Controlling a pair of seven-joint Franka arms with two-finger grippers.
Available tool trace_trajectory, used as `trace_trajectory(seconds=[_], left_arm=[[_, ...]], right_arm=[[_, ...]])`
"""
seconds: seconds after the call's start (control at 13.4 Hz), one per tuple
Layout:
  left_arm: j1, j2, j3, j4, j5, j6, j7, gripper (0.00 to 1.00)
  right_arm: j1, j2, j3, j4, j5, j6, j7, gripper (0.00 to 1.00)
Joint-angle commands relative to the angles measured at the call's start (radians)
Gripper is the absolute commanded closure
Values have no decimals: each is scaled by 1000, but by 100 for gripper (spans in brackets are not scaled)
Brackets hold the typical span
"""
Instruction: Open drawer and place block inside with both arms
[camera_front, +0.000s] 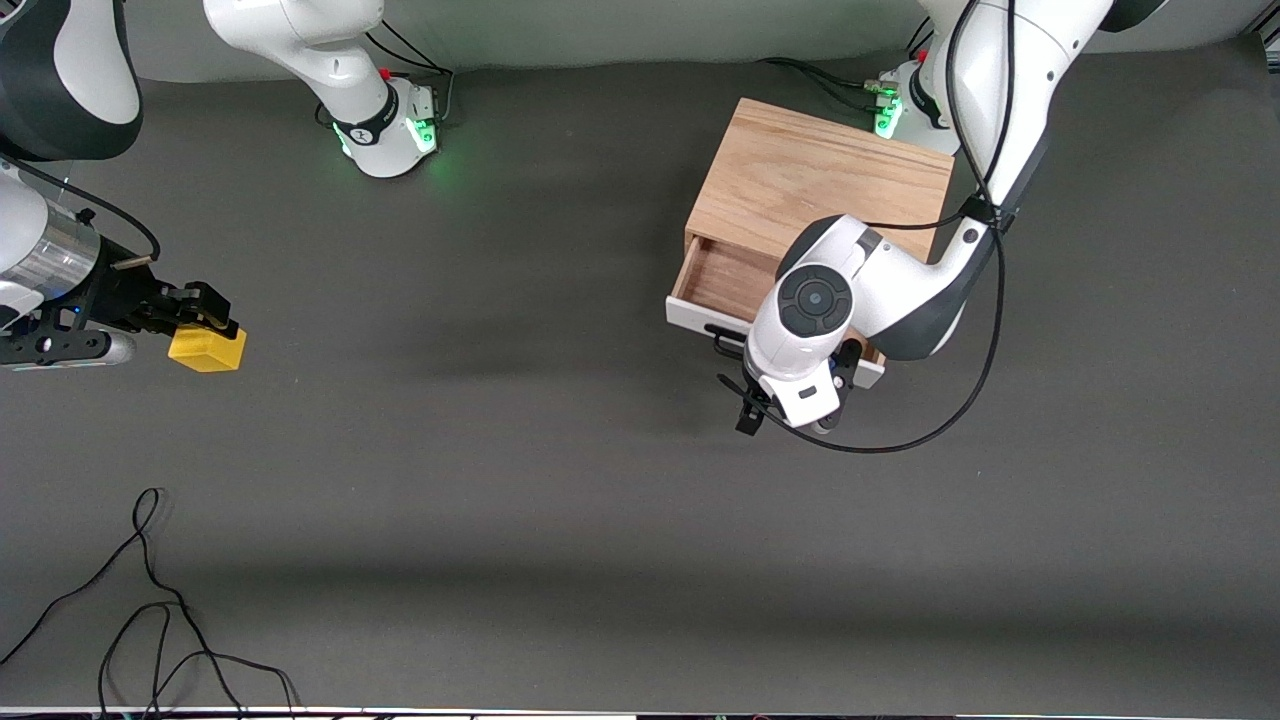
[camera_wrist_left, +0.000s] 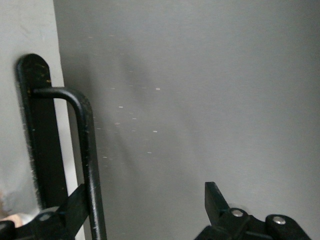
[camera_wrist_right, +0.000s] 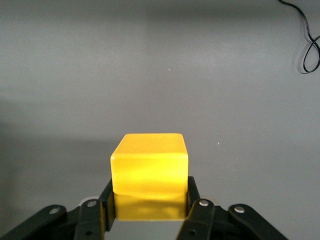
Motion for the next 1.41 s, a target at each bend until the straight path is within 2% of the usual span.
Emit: trace_trajectory(seconds=[0.0, 0.3, 0.52, 0.89, 1.12, 1.26, 1.34], left_arm=[[-13, 36, 9, 63, 25, 37, -15, 0], [-20, 52, 21, 75, 28, 63, -13, 0], [-34, 53, 24, 81, 99, 85, -26, 0], [-25, 43, 24, 165, 100, 82, -18, 0], [-13, 15, 26, 199, 100, 12, 34, 0], [71, -68, 6, 199, 62, -137, 208, 0], [123, -115, -2, 198, 3, -220, 334, 0]], right_arm=[[6, 3, -8, 12, 20, -4, 2, 100], [8, 3, -8, 13, 20, -4, 4, 100], [8, 4, -8, 15, 20, -4, 4, 100], [8, 4, -8, 15, 20, -4, 4, 100], [11, 4, -3, 15, 20, -4, 14, 100], [27, 7, 7, 27, 20, -2, 23, 100], [46, 17, 7, 41, 20, -2, 49, 100]])
